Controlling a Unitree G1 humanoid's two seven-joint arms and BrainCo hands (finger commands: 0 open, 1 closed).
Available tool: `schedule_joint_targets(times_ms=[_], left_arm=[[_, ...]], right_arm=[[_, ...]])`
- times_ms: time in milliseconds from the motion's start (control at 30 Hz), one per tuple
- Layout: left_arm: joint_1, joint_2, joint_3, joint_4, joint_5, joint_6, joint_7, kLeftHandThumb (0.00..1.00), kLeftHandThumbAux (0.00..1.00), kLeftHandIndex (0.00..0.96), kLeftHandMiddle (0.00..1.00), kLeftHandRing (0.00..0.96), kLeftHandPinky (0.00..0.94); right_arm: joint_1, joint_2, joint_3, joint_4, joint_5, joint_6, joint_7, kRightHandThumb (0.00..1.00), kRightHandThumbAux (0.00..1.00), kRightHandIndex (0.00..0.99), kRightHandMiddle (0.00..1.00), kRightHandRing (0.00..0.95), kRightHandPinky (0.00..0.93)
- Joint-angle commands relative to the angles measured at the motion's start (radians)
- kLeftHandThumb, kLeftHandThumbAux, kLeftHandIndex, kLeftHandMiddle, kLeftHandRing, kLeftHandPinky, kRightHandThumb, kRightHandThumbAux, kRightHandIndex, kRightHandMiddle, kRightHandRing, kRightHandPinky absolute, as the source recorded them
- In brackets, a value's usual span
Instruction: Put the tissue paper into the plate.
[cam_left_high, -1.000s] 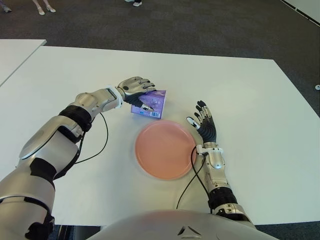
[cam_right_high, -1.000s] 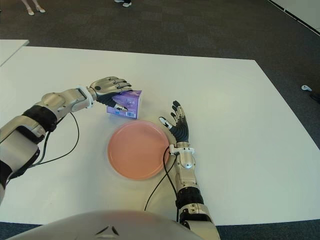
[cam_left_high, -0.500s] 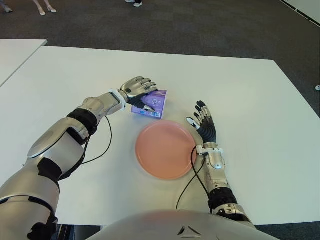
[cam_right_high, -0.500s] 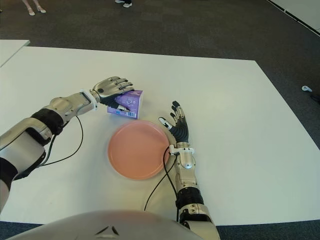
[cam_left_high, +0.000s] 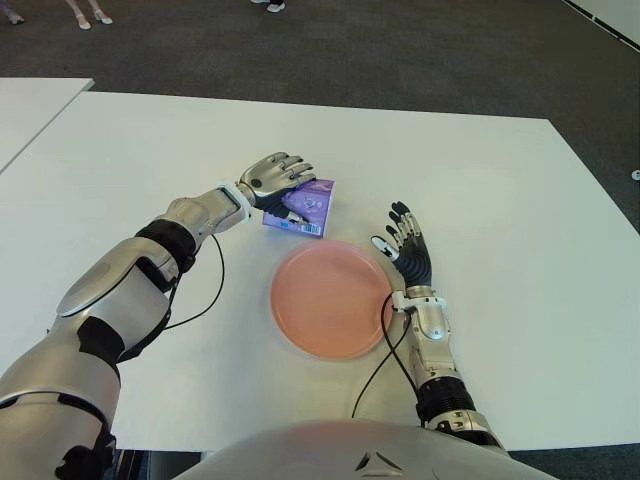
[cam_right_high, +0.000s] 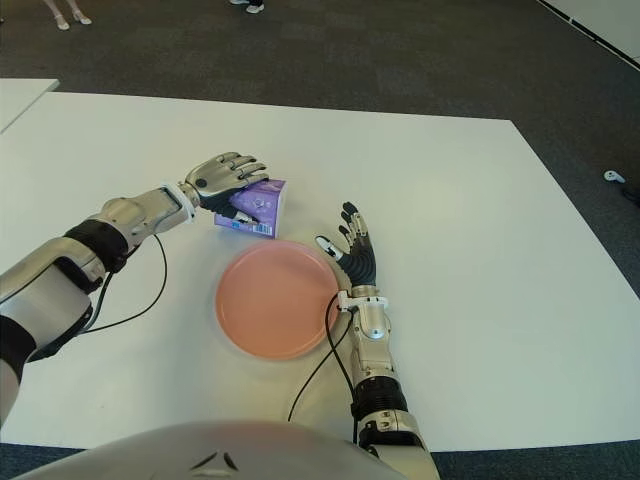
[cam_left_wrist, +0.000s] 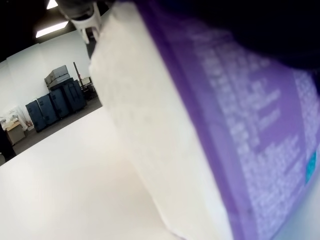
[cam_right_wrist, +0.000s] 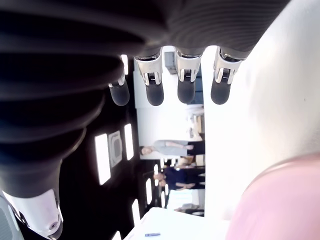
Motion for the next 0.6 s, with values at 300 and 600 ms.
schedule_joint_targets(times_ms=[300,600], left_arm=[[0.045,-0.022,0.000,0.058,-0.022,-0.057,0.012,0.555,0.248,0.053,0.097,0.141,0.244],[0.041,-0.027,0.024,0.089,-0.065,-0.144,0.014,0.716,0.529,0.372,0.565,0.590,0.637]], right_arm=[[0.100,0.029,0.002,0.045,0.026,0.018,0.002,0.112,0.695,0.017,0.014,0.000,0.031],[0.100,0.029,0.001,0.041,0.020,0.022,-0.007,0.121,0.699,0.019,0.014,0.003,0.032]])
